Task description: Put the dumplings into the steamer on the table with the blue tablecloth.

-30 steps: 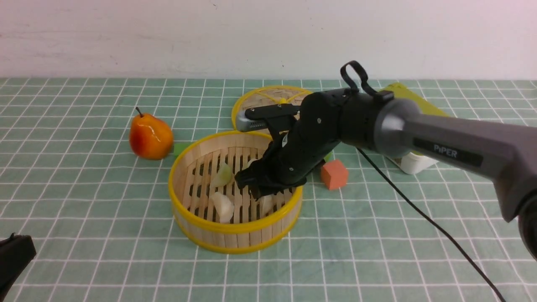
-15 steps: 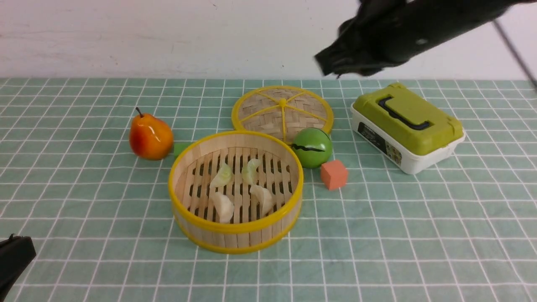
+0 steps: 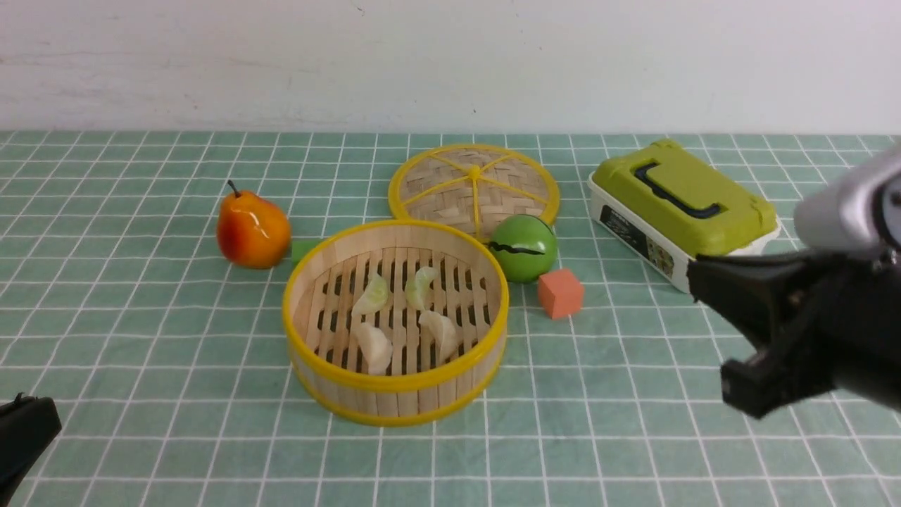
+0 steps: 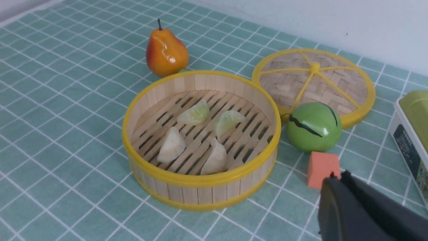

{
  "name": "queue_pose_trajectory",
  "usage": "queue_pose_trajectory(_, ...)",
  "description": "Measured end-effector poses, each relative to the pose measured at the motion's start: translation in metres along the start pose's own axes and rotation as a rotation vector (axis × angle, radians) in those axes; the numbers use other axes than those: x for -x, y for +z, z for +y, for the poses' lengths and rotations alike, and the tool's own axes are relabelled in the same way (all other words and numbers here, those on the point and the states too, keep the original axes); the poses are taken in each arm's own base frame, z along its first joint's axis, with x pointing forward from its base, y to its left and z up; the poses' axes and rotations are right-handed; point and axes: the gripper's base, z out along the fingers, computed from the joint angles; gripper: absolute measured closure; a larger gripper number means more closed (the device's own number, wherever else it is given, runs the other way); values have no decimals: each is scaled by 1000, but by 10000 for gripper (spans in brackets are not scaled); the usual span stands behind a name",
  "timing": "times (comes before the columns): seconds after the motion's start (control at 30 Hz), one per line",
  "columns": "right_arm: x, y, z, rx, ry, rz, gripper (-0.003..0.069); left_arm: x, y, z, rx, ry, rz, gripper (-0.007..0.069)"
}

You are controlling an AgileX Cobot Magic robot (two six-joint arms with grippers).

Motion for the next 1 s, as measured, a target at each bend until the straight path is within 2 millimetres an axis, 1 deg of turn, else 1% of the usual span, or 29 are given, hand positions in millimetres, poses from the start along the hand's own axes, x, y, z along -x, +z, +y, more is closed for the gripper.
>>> queue_pose_trajectory(0.1, -26, -8, -3, -8, -42, -33, 677, 0, 0, 0, 0, 0, 0, 586)
queue_pose_trajectory(0.17, -34, -15, -5, -18, -119, -44, 676, 0, 0, 0, 0, 0, 0, 586)
queue_pose_trajectory(0.2, -38, -21, -7, -29, -180, -55, 675, 0, 0, 0, 0, 0, 0, 586)
queue_pose_trajectory(0.23, -38, -24, -8, -36, -202, -67, 674, 0, 0, 0, 0, 0, 0, 586)
queue_pose_trajectory(0.27, -38, -32, -11, -58, -244, -101, 674, 0, 0, 0, 0, 0, 0, 584)
queue_pose_trajectory(0.3, -39, -39, -12, -74, -257, -135, 674, 0, 0, 0, 0, 0, 0, 582)
queue_pose_trajectory(0.33, -40, -41, -13, -78, -257, -141, 674, 0, 0, 0, 0, 0, 0, 582)
queue_pose_trajectory(0.4, -47, -60, -18, -138, -249, -226, 674, 0, 0, 0, 0, 0, 0, 577)
queue_pose_trajectory(0.47, -68, -74, -25, -212, -214, -282, 674, 0, 0, 0, 0, 0, 0, 574)
queue_pose_trajectory(0.53, -80, -80, -28, -256, -194, -311, 674, 0, 0, 0, 0, 0, 0, 572)
queue_pose_trajectory(0.57, -92, -84, -31, -291, -176, -335, 674, 0, 0, 0, 0, 0, 0, 571)
queue_pose_trajectory(0.6, -109, -90, -34, -345, -148, -372, 674, 0, 0, 0, 0, 0, 0, 568)
queue_pose_trajectory(0.67, -122, -96, -35, -383, -112, -385, 674, 0, 0, 0, 0, 0, 0, 568)
queue_pose_trajectory(0.83, -140, -105, -36, -456, 8, -312, 671, 0, 0, 0, 1, 0, 2, 561)
queue_pose_trajectory(0.93, -154, -107, -37, -490, 115, -212, 670, -1, 0, 0, 5, 0, 7, 557)
queue_pose_trajectory(1.0, -164, -106, -37, -503, 175, -115, 670, -1, 0, 1, 8, 0, 11, 554)
